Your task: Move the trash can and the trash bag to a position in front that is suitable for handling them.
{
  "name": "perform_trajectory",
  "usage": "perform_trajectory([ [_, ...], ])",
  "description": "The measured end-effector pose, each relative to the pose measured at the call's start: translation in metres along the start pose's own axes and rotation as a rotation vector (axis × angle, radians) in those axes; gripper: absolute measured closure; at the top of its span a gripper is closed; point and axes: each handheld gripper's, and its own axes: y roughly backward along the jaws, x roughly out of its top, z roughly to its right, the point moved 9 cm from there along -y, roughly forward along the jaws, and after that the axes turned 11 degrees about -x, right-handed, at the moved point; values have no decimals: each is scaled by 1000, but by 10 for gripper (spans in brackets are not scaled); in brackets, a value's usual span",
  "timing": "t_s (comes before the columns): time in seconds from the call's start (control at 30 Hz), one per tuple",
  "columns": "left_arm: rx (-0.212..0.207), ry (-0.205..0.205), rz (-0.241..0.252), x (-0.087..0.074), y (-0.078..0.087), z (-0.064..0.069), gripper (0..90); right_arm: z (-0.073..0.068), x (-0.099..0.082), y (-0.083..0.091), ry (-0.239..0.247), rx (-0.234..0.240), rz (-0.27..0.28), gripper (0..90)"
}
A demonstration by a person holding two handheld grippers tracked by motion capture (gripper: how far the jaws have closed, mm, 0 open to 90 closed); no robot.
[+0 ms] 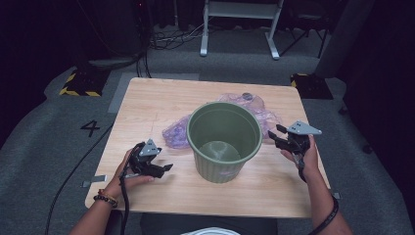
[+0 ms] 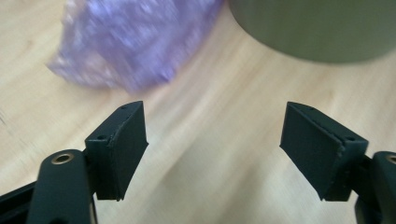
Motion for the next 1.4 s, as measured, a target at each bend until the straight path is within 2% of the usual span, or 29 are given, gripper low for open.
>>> perform_trajectory([
  [0.03, 2, -3, -10, -5, -1, 2, 223, 1, 0, -10, 1, 5, -16, 495],
  [0.07, -2, -3, -21, -9, -2, 4, 223, 1, 0, -10, 1, 5, -16, 495],
  [0.1, -7, -8, -47, -19, -5, 7, 223, 6, -4, -21, -18, 10, -43, 499],
  [0.13, -24, 3, -39, -20, -4, 8, 224, 8, -7, -26, -23, 4, -60, 502],
  [0.17, -24, 3, -39, -20, -4, 8, 240, 8, -7, -26, -23, 4, -60, 502],
  [0.2, -42, 17, -30, -21, -4, 8, 245, 13, -16, -38, -50, -6, -101, 515],
  [0.23, -46, 16, -23, -21, -5, 8, 247, 15, -22, -45, -54, -5, -124, 517],
  [0.27, -46, 16, -23, -21, -5, 8, 244, 15, -22, -45, -54, -5, -124, 517],
  [0.3, -53, 9, -22, -21, -5, 8, 244, 17, -32, -54, -86, -1, -161, 544],
  [0.33, -53, 9, -22, -21, -5, 8, 244, 17, -32, -54, -86, -1, -161, 544],
  [0.37, -54, 8, -23, -20, -5, 8, 243, 17, -40, -62, -103, 2, -197, 551],
  [0.43, -55, 8, -23, -20, -5, 8, 242, 17, -47, -66, -123, 6, -221, 568],
  [0.47, -55, 8, -23, -20, -5, 8, 242, 17, -47, -66, -123, 6, -221, 568],
  [0.57, -55, 6, -23, -20, -6, 8, 238, 16, -59, -69, -119, 11, -265, 582],
  [0.77, -54, 8, -23, -20, -6, 8, 236, 20, -64, -61, -164, 24, -266, 586],
  [0.87, -55, 8, -23, -20, -6, 8, 236, 21, -67, -56, -160, 31, -267, 587],
  [0.93, -54, 8, -22, -20, -6, 8, 236, 23, -73, -43, -140, 17, -278, 585],
  [1.07, -49, 12, -21, -19, -8, 9, 231, 25, -82, -25, -146, 5, -276, 581],
  [1.2, -47, 14, -24, -19, -8, 9, 231, 20, -90, -6, -143, 2, -273, 575],
  [1.27, -46, 15, -23, -19, -8, 10, 230, 19, -91, -3, -141, 3, -273, 571],
  [1.3, -46, 13, -26, -18, -8, 10, 229, 16, -95, 8, -137, 3, -278, 560],
  [1.4, -46, 14, -21, -18, -9, 10, 226, 12, -100, 21, -136, 2, -284, 537],
])
